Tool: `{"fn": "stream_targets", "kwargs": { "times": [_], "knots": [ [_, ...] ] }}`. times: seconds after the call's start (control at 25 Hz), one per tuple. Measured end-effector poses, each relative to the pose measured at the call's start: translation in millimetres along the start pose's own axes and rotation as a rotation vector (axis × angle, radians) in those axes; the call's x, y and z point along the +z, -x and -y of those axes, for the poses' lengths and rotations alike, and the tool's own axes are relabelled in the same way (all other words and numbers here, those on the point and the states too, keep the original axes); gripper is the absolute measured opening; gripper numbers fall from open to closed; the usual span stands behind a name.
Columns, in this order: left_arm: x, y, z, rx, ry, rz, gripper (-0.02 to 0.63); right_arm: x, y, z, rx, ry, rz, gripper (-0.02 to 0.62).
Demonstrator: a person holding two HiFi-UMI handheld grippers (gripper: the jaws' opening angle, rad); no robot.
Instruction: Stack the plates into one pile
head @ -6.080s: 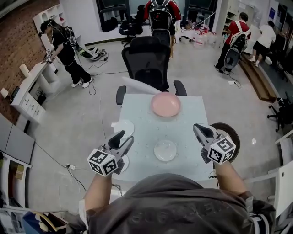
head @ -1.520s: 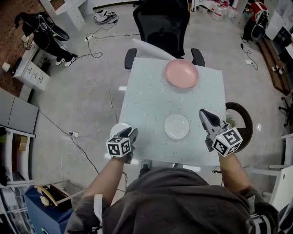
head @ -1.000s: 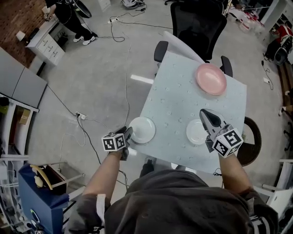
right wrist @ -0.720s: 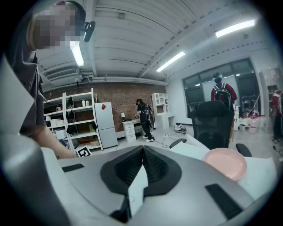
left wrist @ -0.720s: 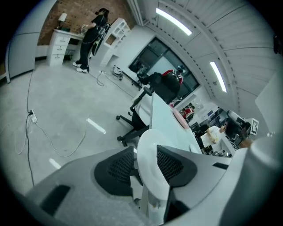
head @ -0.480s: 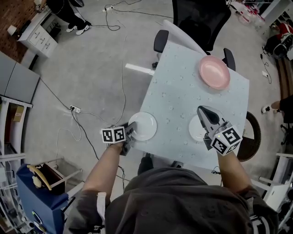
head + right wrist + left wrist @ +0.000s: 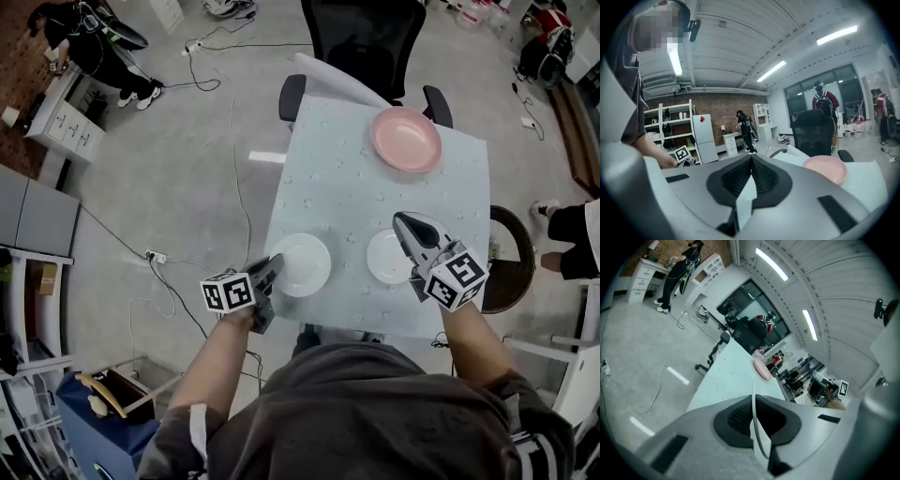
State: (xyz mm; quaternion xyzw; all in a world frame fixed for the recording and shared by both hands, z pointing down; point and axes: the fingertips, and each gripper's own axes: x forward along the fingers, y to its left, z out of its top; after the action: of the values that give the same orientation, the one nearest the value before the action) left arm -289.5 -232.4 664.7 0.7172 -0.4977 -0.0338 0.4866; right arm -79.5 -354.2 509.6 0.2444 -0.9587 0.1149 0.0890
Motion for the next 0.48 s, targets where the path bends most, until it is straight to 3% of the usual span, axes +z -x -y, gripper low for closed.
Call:
{"fn": "stream_targets", "kwargs": {
  "times": [0.48],
  "knots": [
    [-19.6,-110.5,107.9,-0.119,-0.113,-0.134,0.017,-1.6,112.1,77.8,-0.172,-0.032,0.058,-0.006]
  ]
}}
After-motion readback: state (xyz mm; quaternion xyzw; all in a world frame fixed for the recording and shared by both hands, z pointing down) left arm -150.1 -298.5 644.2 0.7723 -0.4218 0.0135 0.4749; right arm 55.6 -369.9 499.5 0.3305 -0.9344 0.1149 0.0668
